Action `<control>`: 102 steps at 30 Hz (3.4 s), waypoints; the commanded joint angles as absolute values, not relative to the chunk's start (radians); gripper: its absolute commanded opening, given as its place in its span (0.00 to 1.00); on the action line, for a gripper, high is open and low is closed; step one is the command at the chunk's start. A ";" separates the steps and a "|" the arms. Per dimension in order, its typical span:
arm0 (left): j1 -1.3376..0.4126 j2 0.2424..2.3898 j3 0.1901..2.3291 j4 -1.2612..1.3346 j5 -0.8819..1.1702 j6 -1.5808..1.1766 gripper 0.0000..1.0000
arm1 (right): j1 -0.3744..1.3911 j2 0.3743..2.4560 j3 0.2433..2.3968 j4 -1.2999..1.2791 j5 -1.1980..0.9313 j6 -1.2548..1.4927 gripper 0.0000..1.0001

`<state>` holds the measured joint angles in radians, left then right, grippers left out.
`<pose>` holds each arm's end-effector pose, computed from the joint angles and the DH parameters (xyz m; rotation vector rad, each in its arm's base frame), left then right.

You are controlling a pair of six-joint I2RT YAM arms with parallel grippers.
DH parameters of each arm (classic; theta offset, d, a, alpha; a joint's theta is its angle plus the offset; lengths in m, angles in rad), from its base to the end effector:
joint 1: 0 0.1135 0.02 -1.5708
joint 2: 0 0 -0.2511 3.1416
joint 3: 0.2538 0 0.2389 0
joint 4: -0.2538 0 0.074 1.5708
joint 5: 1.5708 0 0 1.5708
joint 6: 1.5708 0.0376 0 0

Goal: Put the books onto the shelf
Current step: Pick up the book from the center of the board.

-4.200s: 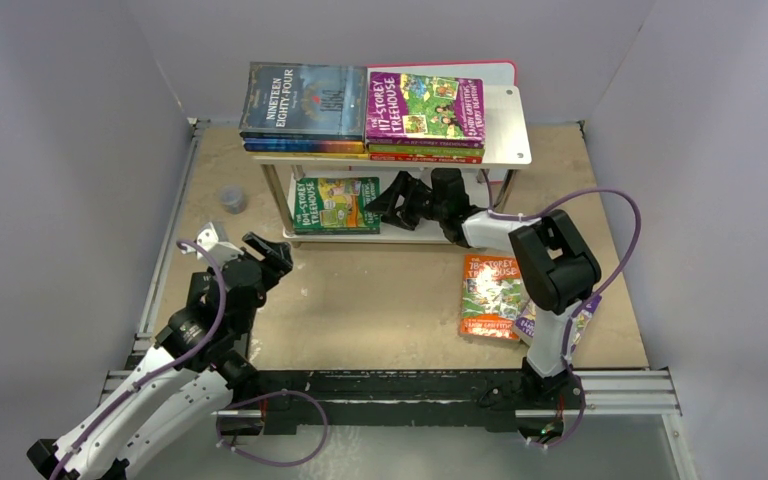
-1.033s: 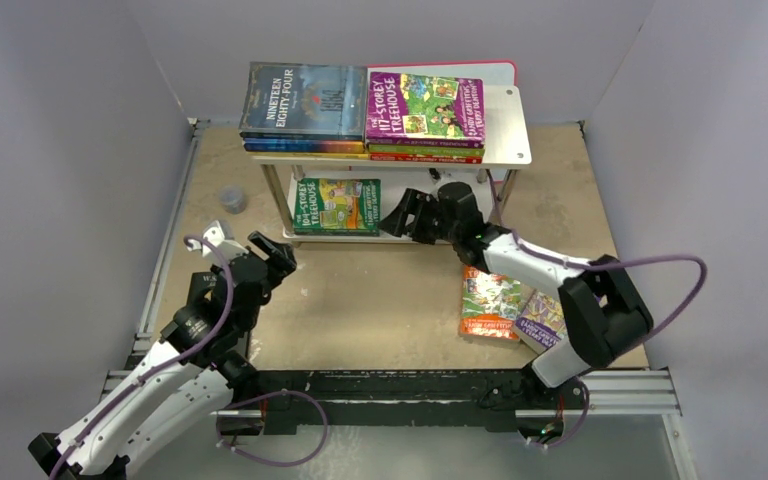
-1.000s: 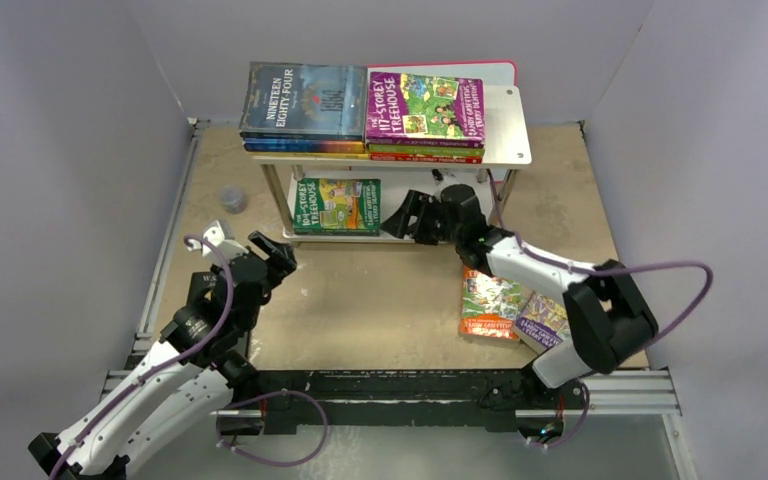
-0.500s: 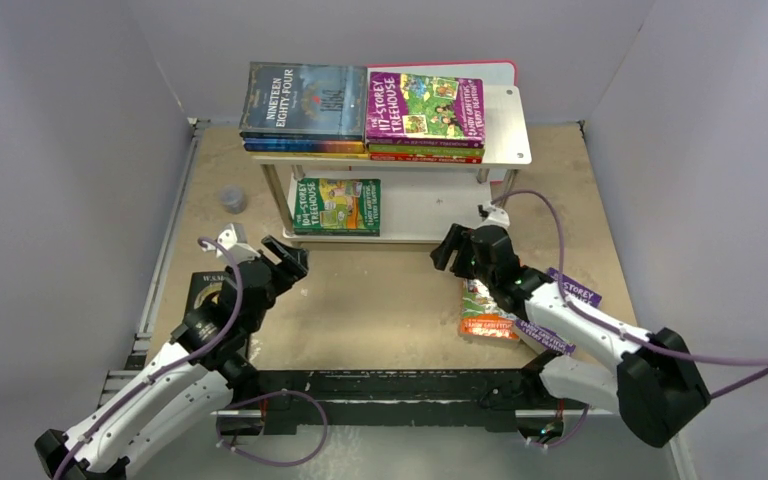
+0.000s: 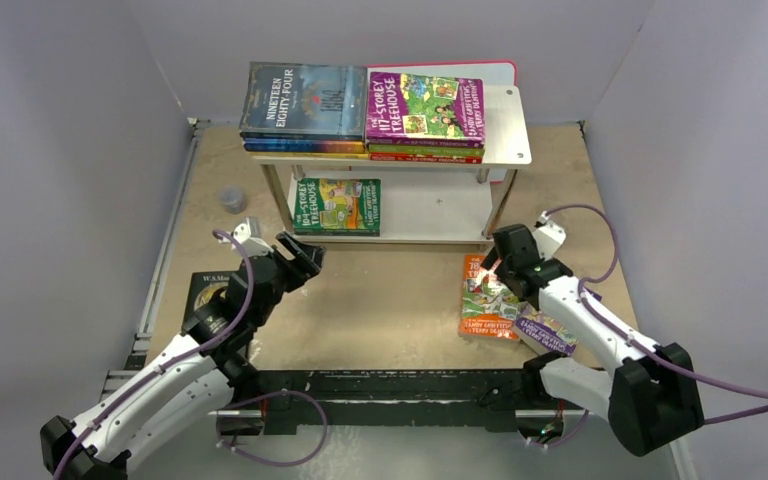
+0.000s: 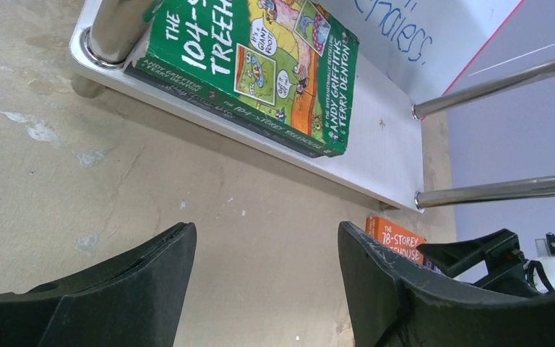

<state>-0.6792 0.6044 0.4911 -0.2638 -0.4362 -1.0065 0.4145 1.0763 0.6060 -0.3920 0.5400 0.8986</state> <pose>0.1270 -0.0821 0.2498 -0.6087 1.8800 -0.7031 0.1939 0.0642 0.2025 0.7691 2.1465 0.0148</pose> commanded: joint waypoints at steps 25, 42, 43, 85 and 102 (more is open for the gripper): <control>-0.679 0.639 0.467 -0.170 -0.374 -1.024 0.68 | 0.178 1.058 0.484 -0.168 -0.208 0.728 0.00; -0.678 0.847 0.264 0.221 -0.099 -1.155 0.68 | 0.179 0.878 0.321 0.246 -0.646 0.836 0.00; -0.678 0.877 0.263 0.242 -0.084 -1.155 0.68 | 0.179 0.883 0.321 0.245 -0.627 0.825 0.00; -0.695 1.179 0.412 0.419 -0.058 -1.178 0.69 | 0.314 0.810 0.437 0.055 -0.594 0.849 0.00; -0.681 1.135 0.282 0.865 0.310 -1.261 0.74 | 0.314 0.803 0.461 0.244 -0.718 0.826 0.00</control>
